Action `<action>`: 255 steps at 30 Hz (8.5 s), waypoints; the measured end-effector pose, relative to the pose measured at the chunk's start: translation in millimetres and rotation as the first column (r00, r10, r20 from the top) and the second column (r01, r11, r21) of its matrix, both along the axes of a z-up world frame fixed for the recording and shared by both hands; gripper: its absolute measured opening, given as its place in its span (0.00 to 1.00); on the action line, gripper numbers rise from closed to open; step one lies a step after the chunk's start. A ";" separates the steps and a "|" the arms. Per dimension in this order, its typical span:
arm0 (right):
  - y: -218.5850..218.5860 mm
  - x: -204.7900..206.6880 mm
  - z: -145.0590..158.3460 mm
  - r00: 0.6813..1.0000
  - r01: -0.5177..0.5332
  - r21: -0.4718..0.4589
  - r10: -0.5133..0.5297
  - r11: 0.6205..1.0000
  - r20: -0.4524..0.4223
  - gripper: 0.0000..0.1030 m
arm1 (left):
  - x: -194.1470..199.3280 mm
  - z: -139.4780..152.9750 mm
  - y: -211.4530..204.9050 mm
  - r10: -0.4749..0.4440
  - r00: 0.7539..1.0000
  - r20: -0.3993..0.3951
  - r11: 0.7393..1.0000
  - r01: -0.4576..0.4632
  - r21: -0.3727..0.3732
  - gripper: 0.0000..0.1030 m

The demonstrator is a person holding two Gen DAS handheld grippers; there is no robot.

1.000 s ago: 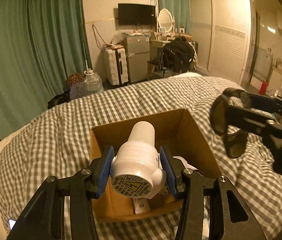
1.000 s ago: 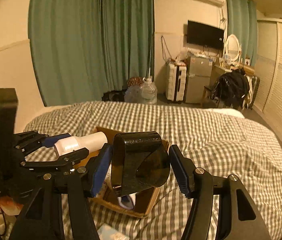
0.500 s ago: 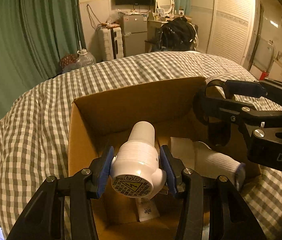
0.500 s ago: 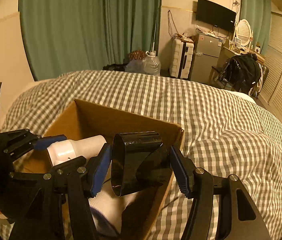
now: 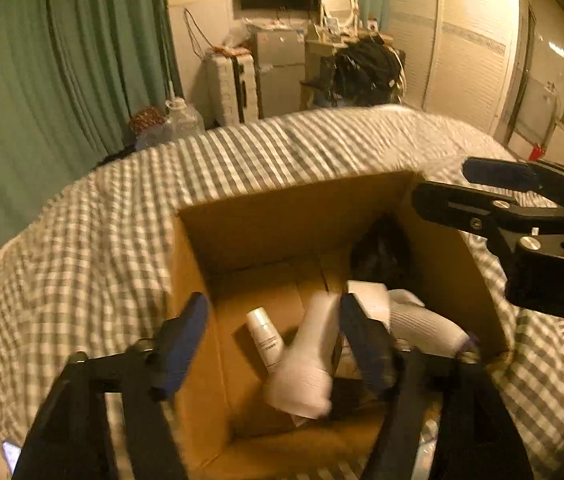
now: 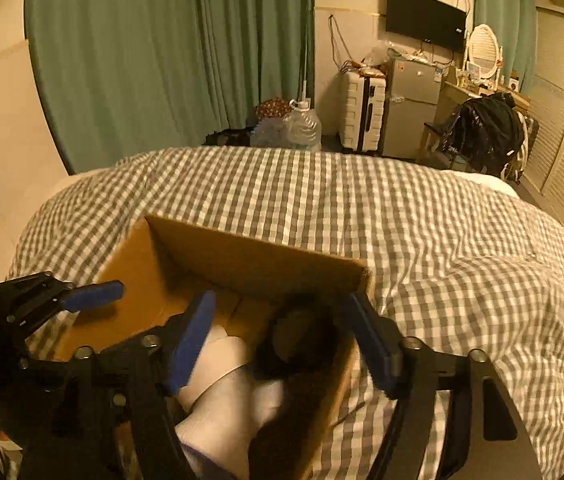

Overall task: Organize objects
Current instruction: 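Open both tools to release the items and withdraw from the box, then grasp the white bear plush with the left tool while the right tool grasps the earbud case, then carry the bear plush and earbud case over the box with both tools, then open both tools to drop the plush and earbud case into the box, then move the right tool to the blue tissue pack and grasp it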

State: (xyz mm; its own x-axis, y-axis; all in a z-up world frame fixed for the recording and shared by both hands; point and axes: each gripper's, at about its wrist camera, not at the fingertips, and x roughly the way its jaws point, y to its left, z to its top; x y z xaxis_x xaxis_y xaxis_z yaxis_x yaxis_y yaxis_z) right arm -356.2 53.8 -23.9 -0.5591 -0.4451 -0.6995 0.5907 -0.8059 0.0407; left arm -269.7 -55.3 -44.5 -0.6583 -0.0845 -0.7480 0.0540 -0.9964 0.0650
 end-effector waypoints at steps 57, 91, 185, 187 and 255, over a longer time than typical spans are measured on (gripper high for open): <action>78.5 249.8 -82.6 0.993 -0.073 0.158 0.057 0.985 0.105 0.77 | 230.2 -118.8 87.9 -0.164 0.960 0.227 0.979 0.130 0.160 0.59; -5.2 253.2 -150.5 0.948 -0.255 0.363 0.157 0.896 0.278 0.54 | 254.0 -67.7 10.5 0.114 0.991 0.067 0.992 -0.118 0.052 0.59; -42.2 -31.9 -37.5 0.995 -0.102 0.001 0.102 0.995 0.010 0.57 | -16.6 -42.7 -6.3 0.005 0.999 -0.035 1.000 -0.005 0.008 0.81; -37.7 -27.9 -28.5 0.996 -0.092 -0.028 0.092 0.995 -0.017 0.64 | -13.0 -36.8 -7.6 0.016 0.999 -0.039 1.000 -0.015 0.013 0.82; 20.2 178.5 -123.5 0.983 -0.041 0.221 0.000 0.974 0.183 0.83 | 156.1 -86.3 -12.5 0.130 0.986 0.099 0.991 -0.129 -0.026 1.00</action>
